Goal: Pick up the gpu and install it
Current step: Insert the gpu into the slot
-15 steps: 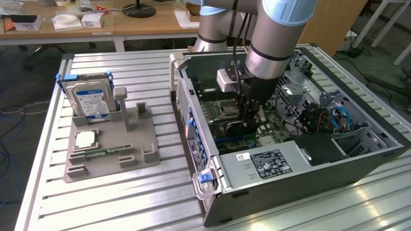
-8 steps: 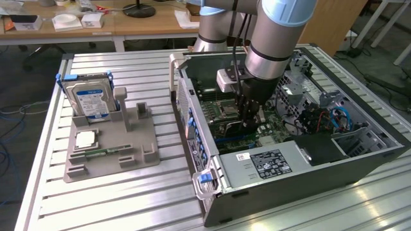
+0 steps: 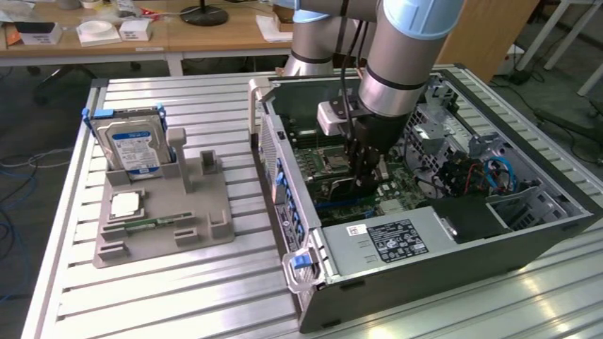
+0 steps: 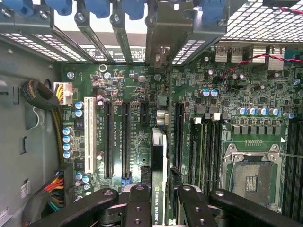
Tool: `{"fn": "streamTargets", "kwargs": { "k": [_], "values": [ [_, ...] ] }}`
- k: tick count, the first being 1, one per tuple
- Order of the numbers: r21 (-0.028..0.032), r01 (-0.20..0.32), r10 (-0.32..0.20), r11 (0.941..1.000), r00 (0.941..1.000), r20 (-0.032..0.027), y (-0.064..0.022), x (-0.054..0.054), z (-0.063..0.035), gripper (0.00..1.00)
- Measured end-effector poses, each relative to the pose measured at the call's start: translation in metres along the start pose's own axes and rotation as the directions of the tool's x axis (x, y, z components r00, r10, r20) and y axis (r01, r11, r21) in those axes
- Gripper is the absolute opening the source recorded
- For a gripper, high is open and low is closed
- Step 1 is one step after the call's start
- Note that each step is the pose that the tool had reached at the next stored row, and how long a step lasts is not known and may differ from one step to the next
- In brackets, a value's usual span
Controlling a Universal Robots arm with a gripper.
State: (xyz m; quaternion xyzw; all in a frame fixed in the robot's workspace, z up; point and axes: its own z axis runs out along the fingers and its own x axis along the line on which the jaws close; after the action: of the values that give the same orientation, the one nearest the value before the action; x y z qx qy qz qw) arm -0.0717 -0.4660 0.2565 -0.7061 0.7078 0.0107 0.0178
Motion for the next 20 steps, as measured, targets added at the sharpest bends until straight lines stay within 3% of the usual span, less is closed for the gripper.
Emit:
{"fn": "streamTargets", "kwargs": {
  "k": [20],
  "values": [
    [-0.0001,0.0,0.0,1.0,1.0,-0.0001,0.0004,0.0001,0.0062,0.26]
  ]
}}
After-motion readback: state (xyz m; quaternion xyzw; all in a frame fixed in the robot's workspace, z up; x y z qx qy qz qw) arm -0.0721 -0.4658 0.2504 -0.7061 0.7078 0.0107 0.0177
